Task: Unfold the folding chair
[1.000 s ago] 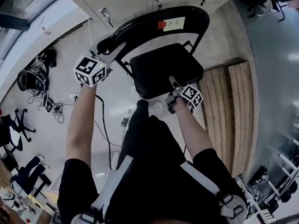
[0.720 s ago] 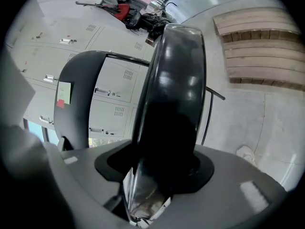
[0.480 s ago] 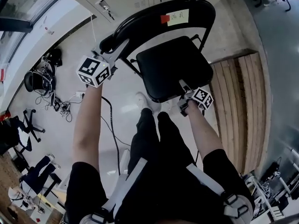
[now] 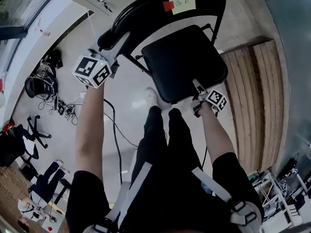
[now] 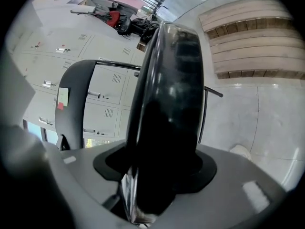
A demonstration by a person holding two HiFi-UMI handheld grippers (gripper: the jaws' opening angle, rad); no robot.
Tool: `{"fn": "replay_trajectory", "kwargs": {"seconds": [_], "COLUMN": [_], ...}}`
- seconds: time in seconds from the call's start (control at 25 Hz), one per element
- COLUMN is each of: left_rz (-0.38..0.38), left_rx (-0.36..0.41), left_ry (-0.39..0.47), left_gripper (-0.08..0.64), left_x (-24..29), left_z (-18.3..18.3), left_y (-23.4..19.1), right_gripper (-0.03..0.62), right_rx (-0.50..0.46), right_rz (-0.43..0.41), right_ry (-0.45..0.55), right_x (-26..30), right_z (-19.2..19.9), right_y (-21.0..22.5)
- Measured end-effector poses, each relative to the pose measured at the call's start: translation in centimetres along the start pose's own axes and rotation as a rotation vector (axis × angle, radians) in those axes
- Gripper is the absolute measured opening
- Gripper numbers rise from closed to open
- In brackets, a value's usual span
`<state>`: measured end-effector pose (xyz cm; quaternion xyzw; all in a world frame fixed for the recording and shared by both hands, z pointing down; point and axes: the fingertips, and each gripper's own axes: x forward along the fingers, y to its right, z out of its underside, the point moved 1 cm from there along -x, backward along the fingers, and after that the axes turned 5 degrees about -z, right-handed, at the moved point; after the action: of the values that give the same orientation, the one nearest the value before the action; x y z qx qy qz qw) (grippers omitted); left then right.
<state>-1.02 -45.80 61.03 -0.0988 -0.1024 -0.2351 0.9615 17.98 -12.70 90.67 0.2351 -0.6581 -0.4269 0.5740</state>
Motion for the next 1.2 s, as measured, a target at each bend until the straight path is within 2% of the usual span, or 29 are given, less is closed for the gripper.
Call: {"fn": "replay_trajectory", "kwargs": {"seconds": [0.24,0.52,0.76,1.2], "left_rz": [0.018,0.016,0.019,0.019], "left_rx": [-0.020,-0.021,-0.044,-0.057], "left_ry": [0.011,0.014,0.006,0.015], "left_gripper": [0.183,0.179,0.175,0.176], "left_x": [0.1,-0.5,-0.5,-1.7], "left_z": [1.4,1.6,2.1,4.3], "left_y": [0.1,0.9,1.7,4.5], "right_gripper": [0.273,0.281,0.291,0.333], "right_rx": [0.021,0.040,0.056,0.093], "right_rz": [-0.017,-0.034,-0.029,-0.004], "right_ry": [-0.005,-0.029,-0.040,-0.070], "right_x": [-0.3,-0.2,-0.5,-1.6], "right_z": [0.8,1.3,1.6,3.0], "right_y": [3.4,4.9,6.3,11.6]}}
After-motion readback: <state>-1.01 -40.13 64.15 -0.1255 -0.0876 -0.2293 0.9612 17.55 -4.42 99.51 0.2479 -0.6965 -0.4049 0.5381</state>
